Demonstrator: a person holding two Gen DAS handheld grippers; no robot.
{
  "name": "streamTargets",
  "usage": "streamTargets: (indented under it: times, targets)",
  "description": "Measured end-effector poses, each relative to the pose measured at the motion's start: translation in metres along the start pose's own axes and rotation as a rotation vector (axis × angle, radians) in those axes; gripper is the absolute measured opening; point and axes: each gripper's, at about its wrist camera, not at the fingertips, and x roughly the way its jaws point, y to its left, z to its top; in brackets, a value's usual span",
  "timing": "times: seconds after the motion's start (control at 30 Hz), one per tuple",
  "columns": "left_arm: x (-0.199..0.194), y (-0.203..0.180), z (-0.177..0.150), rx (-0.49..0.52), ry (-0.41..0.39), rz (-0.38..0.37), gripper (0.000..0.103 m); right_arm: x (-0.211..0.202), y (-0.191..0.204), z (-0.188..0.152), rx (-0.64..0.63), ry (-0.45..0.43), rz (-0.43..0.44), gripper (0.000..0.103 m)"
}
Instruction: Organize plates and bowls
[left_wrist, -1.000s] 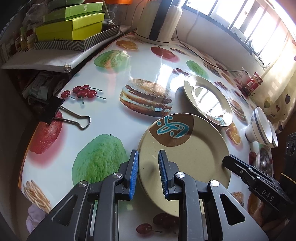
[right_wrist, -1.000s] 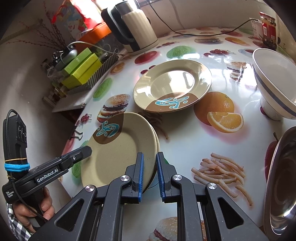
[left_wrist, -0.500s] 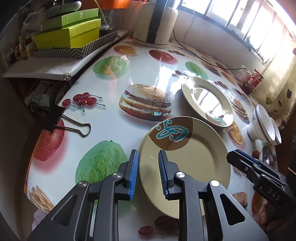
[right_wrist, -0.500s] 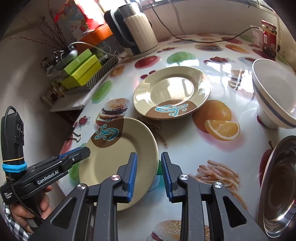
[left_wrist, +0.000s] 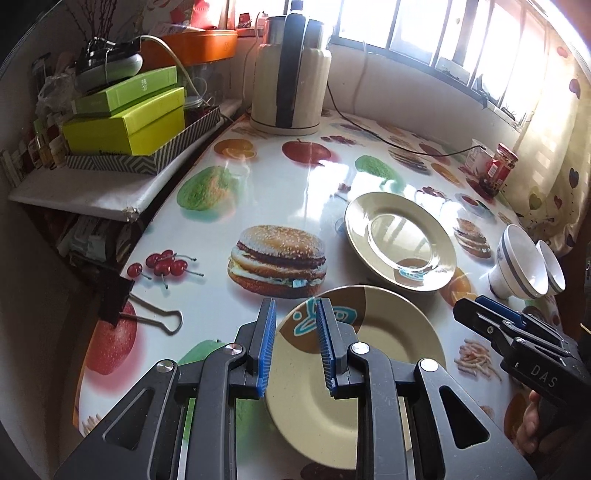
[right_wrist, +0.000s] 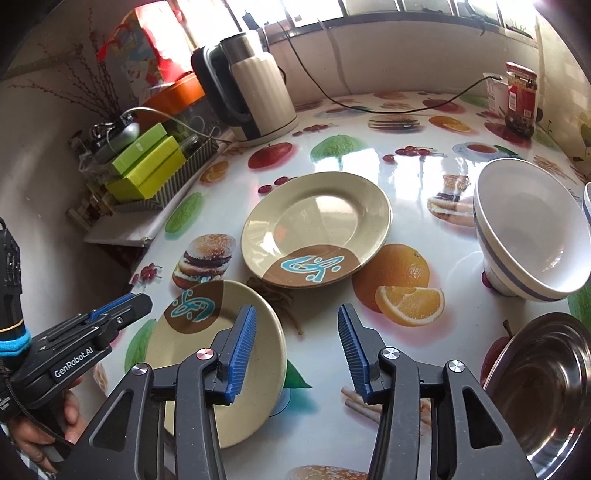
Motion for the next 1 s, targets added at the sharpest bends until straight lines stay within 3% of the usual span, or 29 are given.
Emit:
streamTargets:
  times: [0.2, 0.33, 0.57, 1.0]
  targets:
    - [0.008, -0.010, 0.016, 0.018, -0.004, -0.049, 0.024, 0.003, -0.013, 0.013, 0.027, -0.012, -0.029, 0.051]
    - [0.017, -0.015, 0.026, 0.017, 0.008, -0.078, 0.036, 0.007, -0.018, 0.021, 0.038, -0.012, -0.042, 0.053]
    - [0.031, -0.018, 0.040, 0.008, 0.023, -0.094, 0.036, 0.016, -0.027, 0.035, 0.059, -0.018, -0.063, 0.060]
    - [0.070, -0.017, 0.069, -0.043, 0.090, -0.163, 0.036, 0.038, -0.033, 0.052, 0.062, -0.013, -0.097, 0.060]
